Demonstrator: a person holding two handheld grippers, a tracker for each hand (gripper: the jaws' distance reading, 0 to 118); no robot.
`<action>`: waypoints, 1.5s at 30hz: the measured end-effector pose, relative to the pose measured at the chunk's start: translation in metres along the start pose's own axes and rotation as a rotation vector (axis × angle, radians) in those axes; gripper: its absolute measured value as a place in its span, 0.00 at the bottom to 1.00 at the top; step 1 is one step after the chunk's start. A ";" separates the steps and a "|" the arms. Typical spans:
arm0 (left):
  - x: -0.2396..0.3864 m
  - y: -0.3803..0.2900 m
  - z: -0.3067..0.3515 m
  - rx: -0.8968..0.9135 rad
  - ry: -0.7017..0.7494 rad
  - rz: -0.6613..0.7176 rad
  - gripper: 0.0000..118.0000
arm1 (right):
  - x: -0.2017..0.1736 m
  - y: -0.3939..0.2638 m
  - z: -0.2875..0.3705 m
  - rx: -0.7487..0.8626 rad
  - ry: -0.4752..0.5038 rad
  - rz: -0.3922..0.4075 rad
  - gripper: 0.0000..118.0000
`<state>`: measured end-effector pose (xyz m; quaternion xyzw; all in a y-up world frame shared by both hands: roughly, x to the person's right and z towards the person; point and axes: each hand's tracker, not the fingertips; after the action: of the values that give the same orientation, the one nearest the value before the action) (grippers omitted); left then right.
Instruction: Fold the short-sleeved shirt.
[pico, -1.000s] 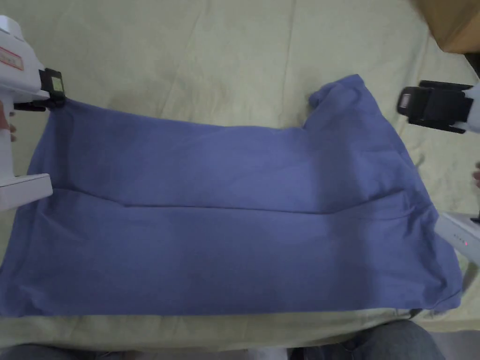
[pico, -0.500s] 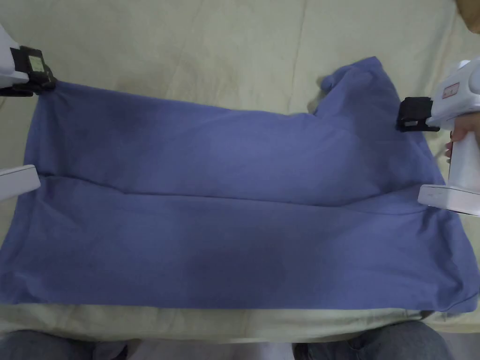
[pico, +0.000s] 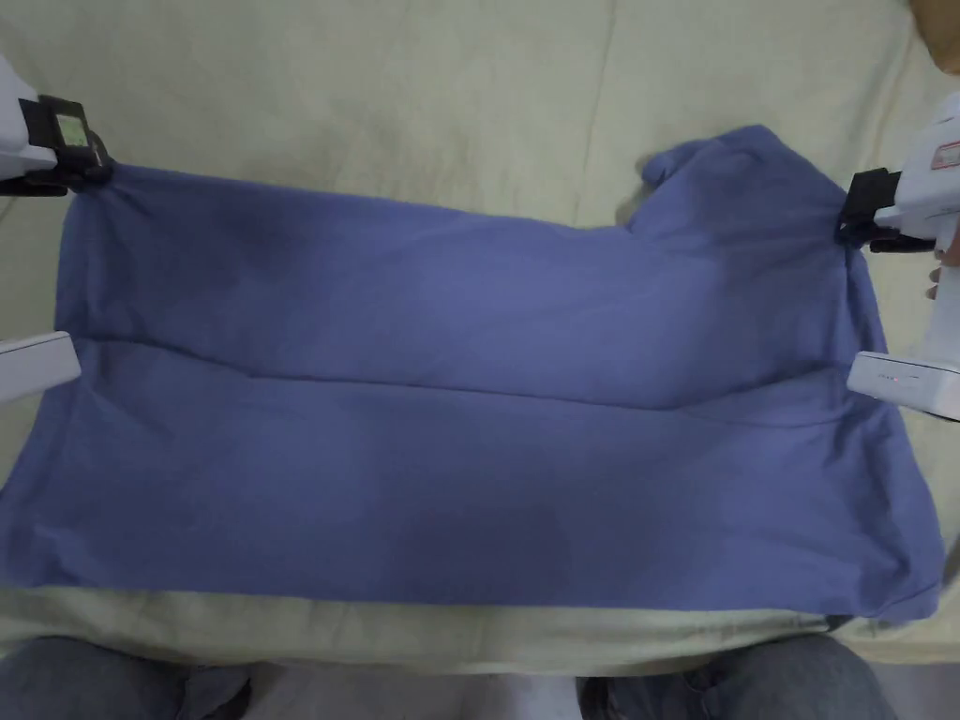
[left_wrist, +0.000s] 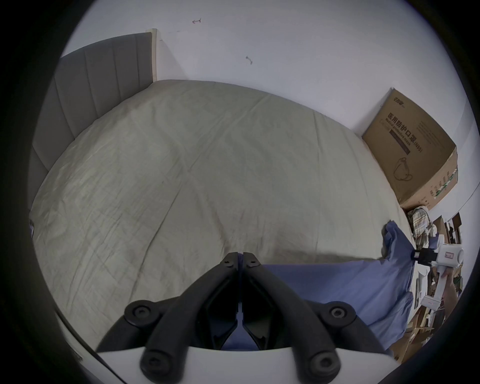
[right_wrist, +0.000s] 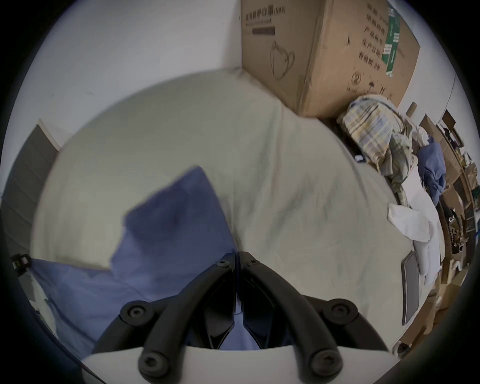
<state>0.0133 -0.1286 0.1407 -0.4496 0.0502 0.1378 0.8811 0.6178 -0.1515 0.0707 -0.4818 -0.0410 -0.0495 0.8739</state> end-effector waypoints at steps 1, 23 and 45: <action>-0.001 -0.001 0.009 0.010 -0.009 0.006 0.00 | 0.002 0.000 0.015 0.029 0.024 -0.011 0.01; -0.059 -0.164 0.102 0.000 -0.012 0.152 0.00 | 0.056 -0.197 0.156 0.120 0.070 -0.071 0.01; 0.048 -0.191 0.244 0.757 0.133 -0.195 0.89 | -0.010 -0.230 0.320 0.836 -0.024 0.133 0.96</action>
<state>0.1052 -0.0290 0.4230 -0.1038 0.1117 -0.0041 0.9883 0.5709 -0.0023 0.4325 -0.0878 -0.0367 0.0335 0.9949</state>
